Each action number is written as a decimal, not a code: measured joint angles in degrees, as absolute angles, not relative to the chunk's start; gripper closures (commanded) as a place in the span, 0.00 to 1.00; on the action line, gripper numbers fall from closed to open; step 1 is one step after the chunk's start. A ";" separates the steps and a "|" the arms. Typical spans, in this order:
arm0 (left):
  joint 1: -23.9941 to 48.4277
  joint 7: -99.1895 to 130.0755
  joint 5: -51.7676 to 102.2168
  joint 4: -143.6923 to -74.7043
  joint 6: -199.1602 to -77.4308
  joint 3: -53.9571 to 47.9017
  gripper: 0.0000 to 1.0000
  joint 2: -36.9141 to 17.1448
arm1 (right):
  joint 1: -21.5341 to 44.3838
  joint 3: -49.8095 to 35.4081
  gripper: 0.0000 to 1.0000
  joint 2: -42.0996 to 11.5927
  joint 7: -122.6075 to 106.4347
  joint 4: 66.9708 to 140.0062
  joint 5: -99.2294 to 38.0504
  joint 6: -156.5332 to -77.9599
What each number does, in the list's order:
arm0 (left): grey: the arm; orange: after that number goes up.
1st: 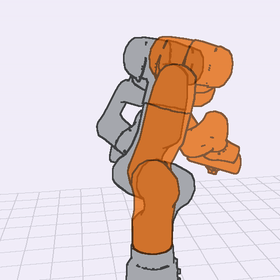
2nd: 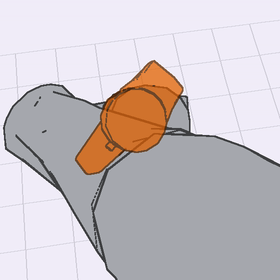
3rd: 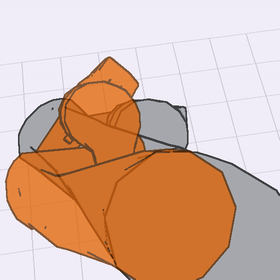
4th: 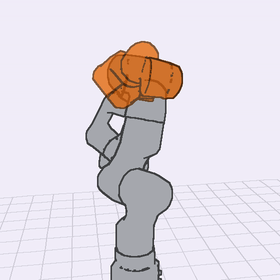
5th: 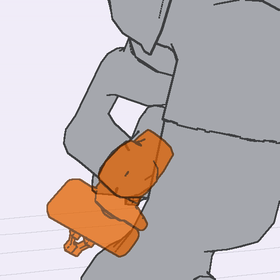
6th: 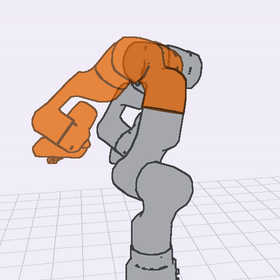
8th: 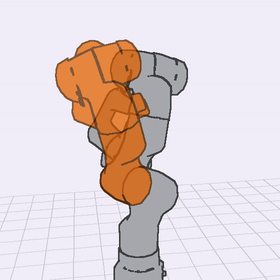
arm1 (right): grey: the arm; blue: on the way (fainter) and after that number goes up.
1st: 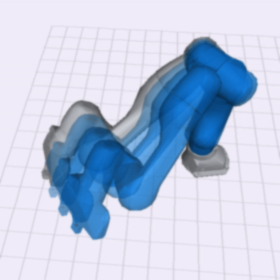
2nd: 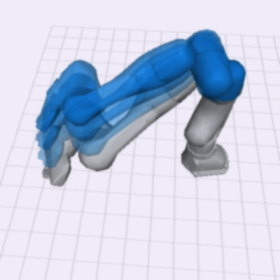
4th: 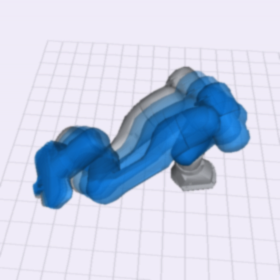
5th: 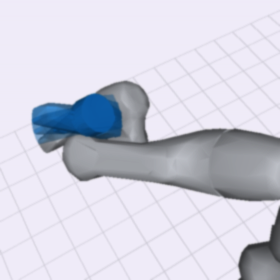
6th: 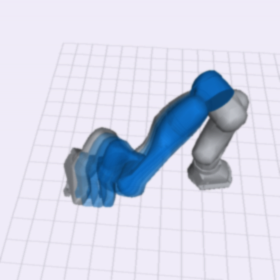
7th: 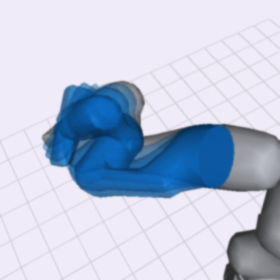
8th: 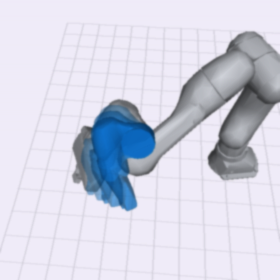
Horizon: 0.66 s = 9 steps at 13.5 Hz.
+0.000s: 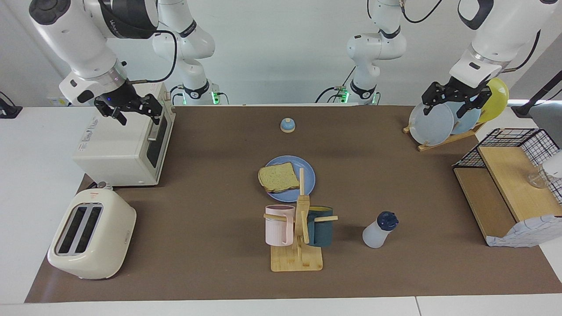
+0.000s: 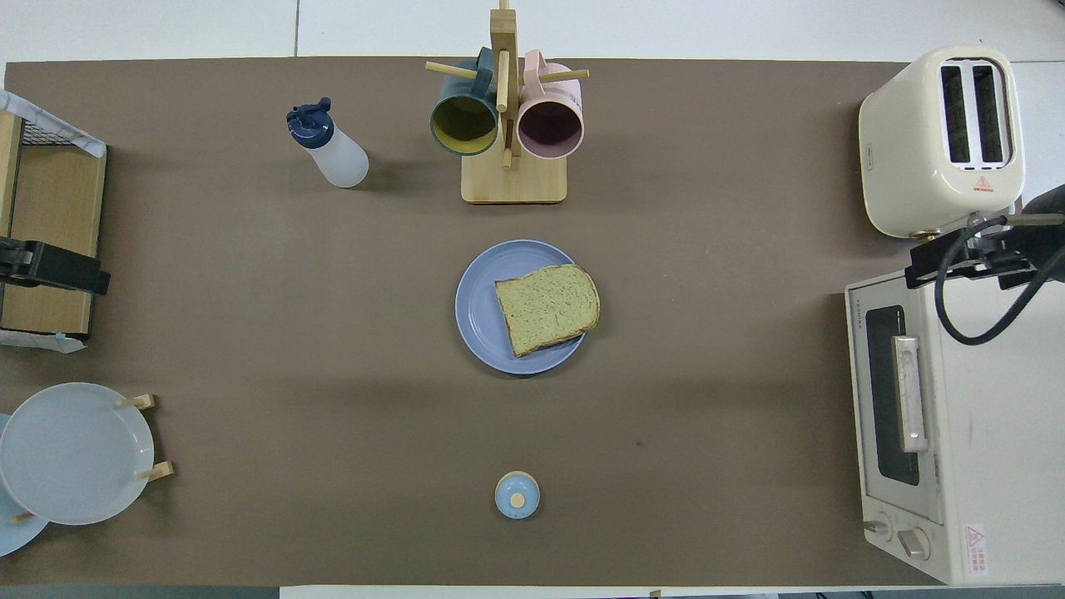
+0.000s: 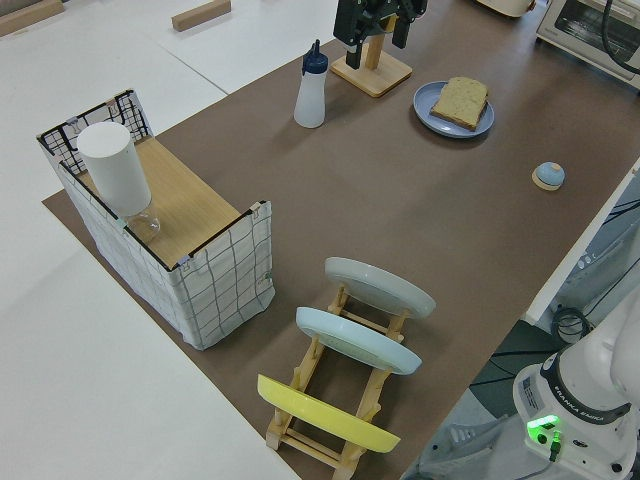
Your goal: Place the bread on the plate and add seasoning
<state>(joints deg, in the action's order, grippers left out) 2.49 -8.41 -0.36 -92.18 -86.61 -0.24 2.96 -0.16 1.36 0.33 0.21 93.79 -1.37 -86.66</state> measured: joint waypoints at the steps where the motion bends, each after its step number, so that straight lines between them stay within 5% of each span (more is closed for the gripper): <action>1: 2.49 -7.62 -0.36 -92.32 -86.70 -0.24 0.00 2.94 | -0.16 1.36 0.00 0.33 0.21 93.79 -1.37 -86.66; 9: 1.89 -3.70 -0.35 -92.41 -86.76 -0.18 0.00 2.83 | -0.16 1.36 0.00 0.33 0.21 93.79 -1.37 -86.66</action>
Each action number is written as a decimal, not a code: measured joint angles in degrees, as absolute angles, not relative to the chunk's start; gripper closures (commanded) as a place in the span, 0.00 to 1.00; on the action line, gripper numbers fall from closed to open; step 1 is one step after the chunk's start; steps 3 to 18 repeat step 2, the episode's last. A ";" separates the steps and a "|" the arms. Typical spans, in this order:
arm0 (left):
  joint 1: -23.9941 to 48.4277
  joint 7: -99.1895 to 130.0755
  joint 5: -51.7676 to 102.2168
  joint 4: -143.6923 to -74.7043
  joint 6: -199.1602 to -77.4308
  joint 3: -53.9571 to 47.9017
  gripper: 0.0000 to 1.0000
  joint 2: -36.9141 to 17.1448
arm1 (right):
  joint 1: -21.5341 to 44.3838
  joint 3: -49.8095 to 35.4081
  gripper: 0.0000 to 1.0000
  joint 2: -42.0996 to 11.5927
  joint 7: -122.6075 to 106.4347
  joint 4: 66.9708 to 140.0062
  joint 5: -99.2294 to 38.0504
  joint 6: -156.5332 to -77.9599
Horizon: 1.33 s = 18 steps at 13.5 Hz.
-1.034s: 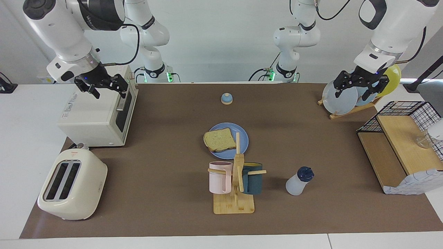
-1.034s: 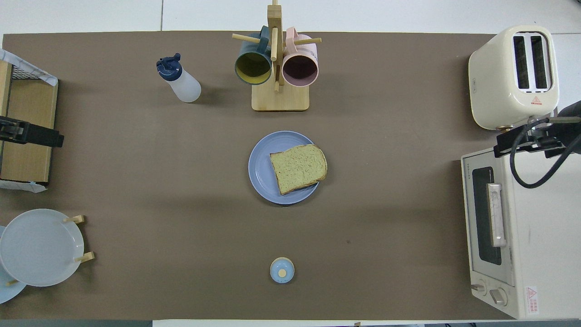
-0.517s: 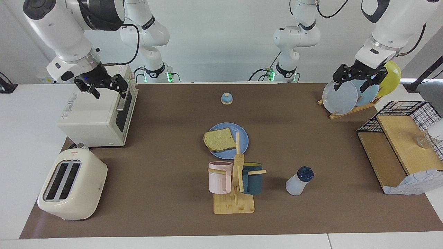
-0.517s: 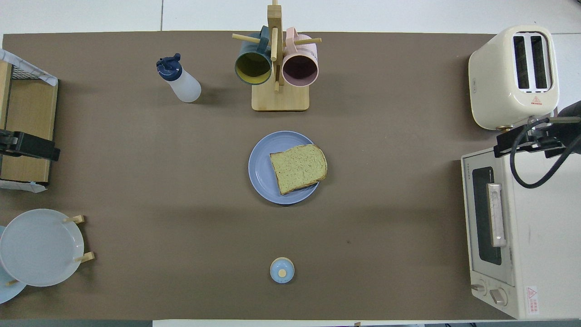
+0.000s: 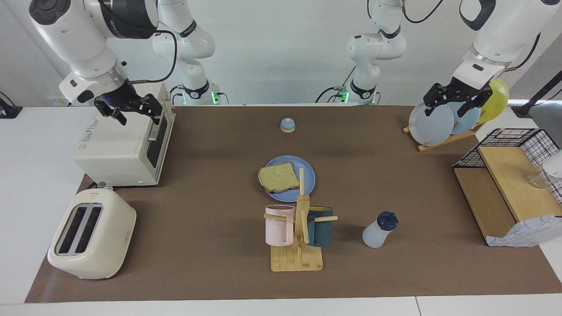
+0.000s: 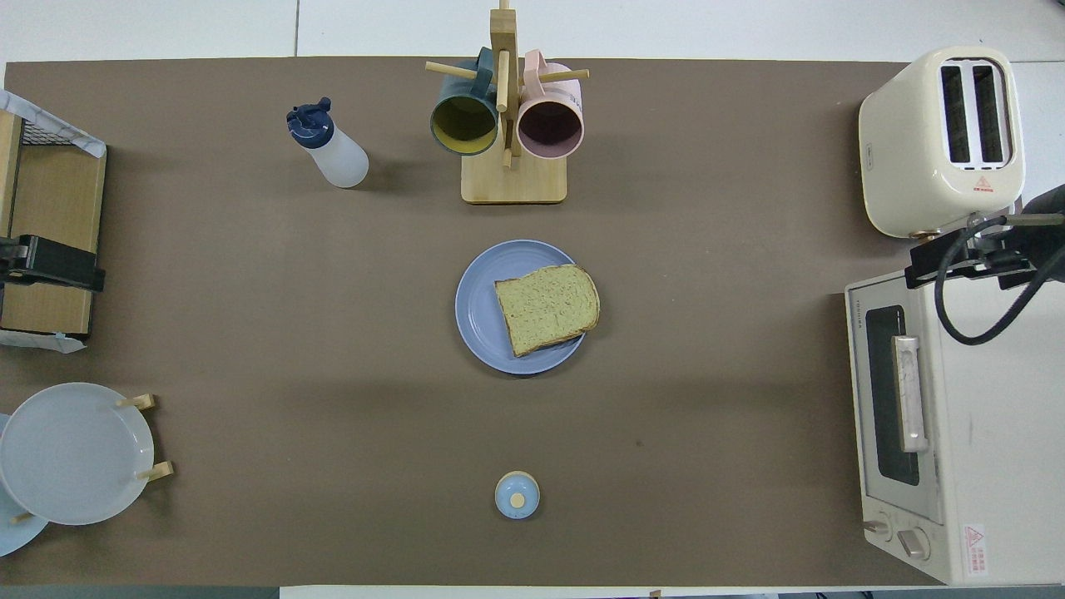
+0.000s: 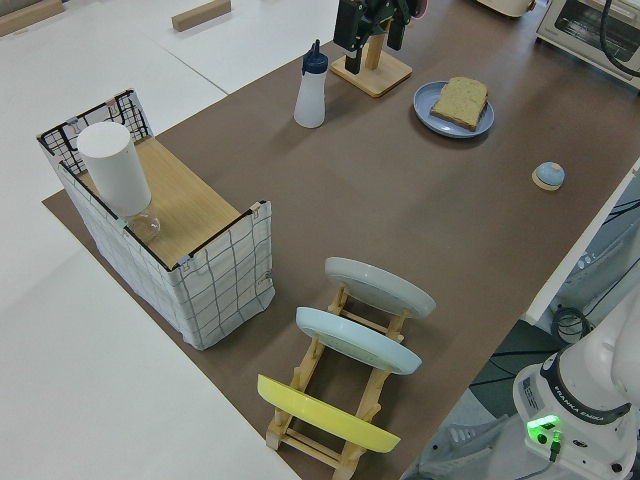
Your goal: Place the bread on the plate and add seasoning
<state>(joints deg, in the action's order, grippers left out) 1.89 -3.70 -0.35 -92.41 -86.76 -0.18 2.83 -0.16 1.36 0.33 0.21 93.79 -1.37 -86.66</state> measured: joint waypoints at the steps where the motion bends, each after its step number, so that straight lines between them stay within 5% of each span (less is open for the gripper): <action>1: 1.88 -3.40 -0.35 -92.41 -86.76 -0.10 0.00 2.83 | -0.16 1.36 0.00 0.33 0.21 93.79 -1.37 -86.66; 18: 1.87 -3.29 -0.35 -92.41 -86.76 -0.02 0.00 2.83 | -0.16 1.36 0.00 0.33 0.21 93.79 -1.37 -86.66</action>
